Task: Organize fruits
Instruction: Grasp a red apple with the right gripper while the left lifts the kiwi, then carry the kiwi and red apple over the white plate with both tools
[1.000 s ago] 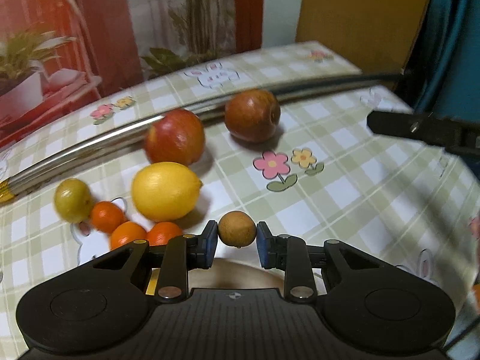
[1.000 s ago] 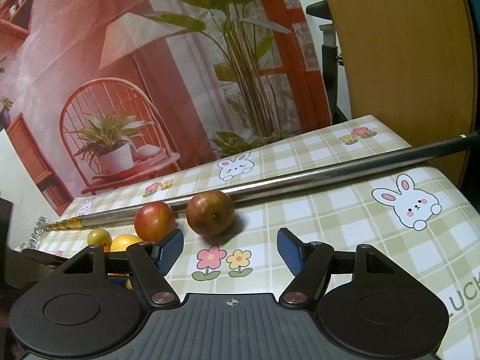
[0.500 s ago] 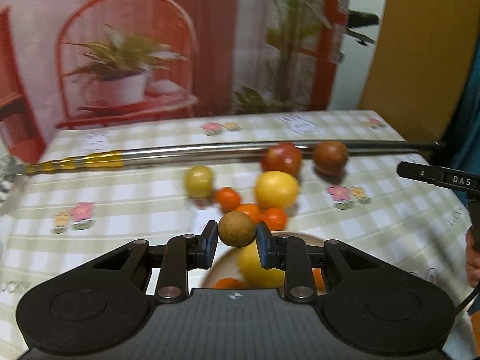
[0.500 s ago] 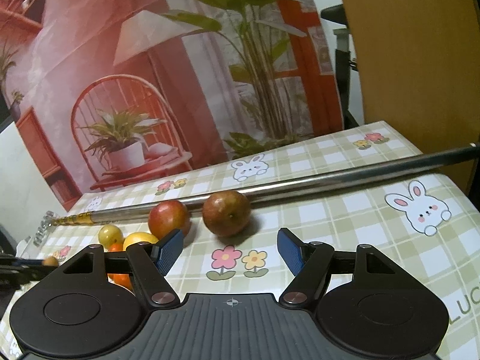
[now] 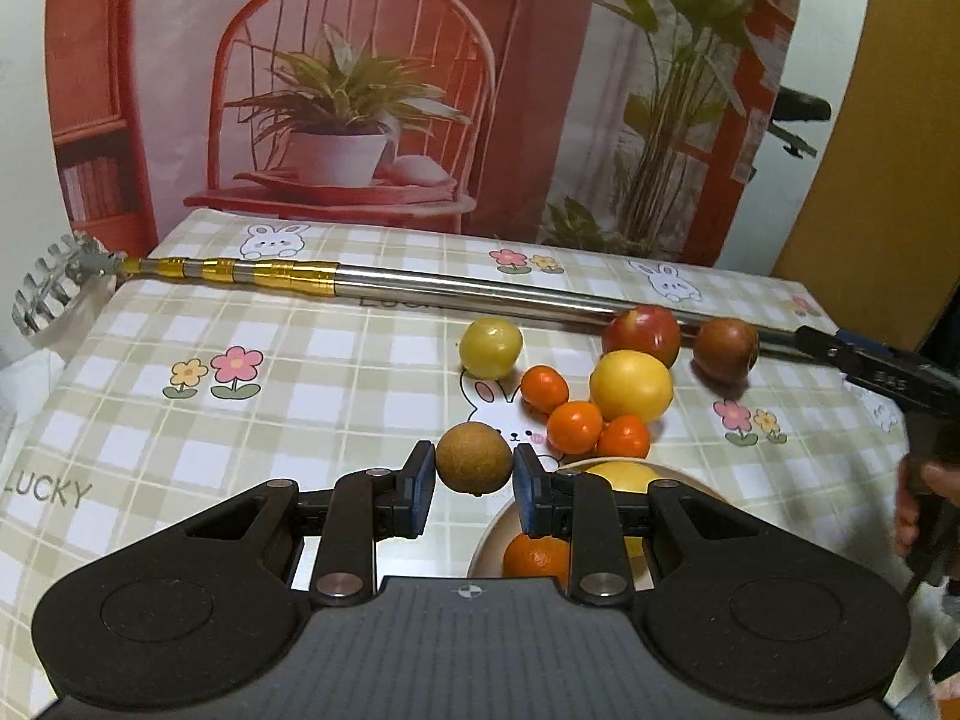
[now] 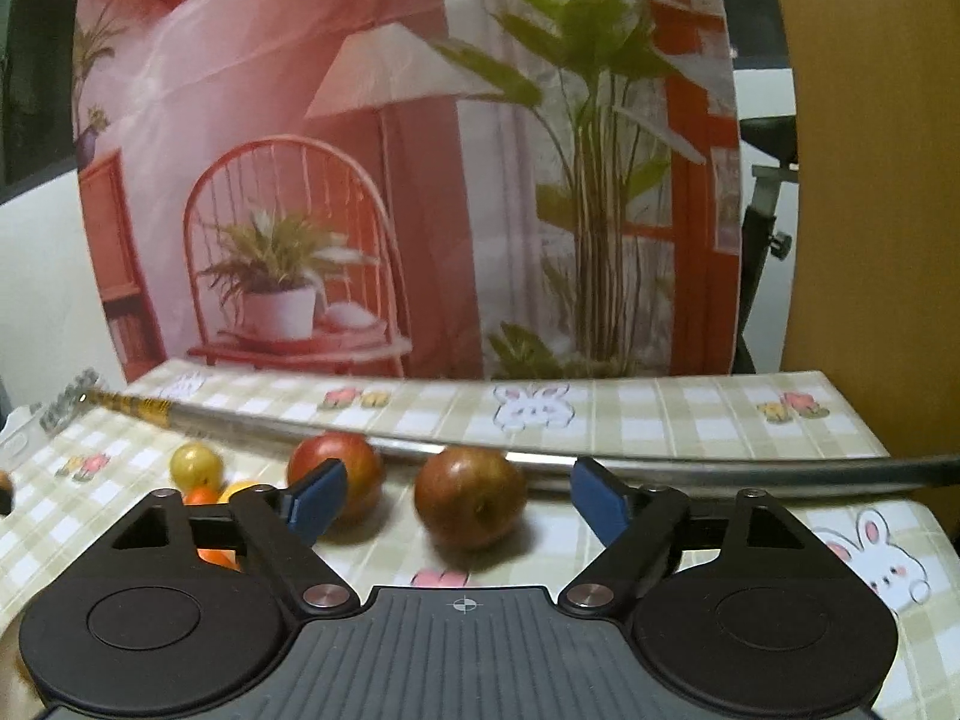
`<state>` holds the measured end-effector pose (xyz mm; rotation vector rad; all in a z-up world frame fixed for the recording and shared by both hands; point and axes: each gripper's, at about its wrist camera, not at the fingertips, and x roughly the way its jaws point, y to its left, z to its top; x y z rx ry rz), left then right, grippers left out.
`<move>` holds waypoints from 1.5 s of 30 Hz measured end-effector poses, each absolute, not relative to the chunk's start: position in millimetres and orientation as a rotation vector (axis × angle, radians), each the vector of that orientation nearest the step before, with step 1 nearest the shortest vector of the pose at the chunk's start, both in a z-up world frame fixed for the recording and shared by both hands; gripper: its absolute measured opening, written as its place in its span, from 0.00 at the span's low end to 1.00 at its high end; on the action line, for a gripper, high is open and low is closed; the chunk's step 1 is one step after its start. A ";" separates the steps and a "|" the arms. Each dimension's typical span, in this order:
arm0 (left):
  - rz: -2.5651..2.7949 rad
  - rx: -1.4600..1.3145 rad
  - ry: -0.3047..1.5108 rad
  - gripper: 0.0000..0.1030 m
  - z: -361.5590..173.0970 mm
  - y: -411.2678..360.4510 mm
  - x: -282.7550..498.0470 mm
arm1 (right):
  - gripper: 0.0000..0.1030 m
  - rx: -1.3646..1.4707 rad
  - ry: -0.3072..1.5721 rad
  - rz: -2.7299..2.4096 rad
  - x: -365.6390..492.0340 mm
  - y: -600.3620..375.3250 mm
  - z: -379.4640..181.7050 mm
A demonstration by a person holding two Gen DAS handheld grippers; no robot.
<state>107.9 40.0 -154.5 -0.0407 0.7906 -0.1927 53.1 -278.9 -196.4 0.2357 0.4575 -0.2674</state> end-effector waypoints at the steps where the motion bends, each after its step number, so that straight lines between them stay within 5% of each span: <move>1: -0.193 -0.047 0.789 0.29 -155.1 40.4 108.1 | 0.77 0.238 0.453 -0.280 57.5 -283.4 -199.5; 21: -0.212 -0.058 0.827 0.29 -172.1 37.6 115.1 | 0.77 0.307 0.590 -0.300 135.3 -305.7 -257.3; 34: -0.219 -0.061 0.832 0.29 -172.6 37.8 115.0 | 0.62 0.410 0.599 -0.296 141.4 -309.3 -265.5; 45: -0.252 -0.057 0.816 0.29 -168.5 37.0 108.1 | 0.61 0.400 0.605 -0.333 124.5 -296.9 -258.5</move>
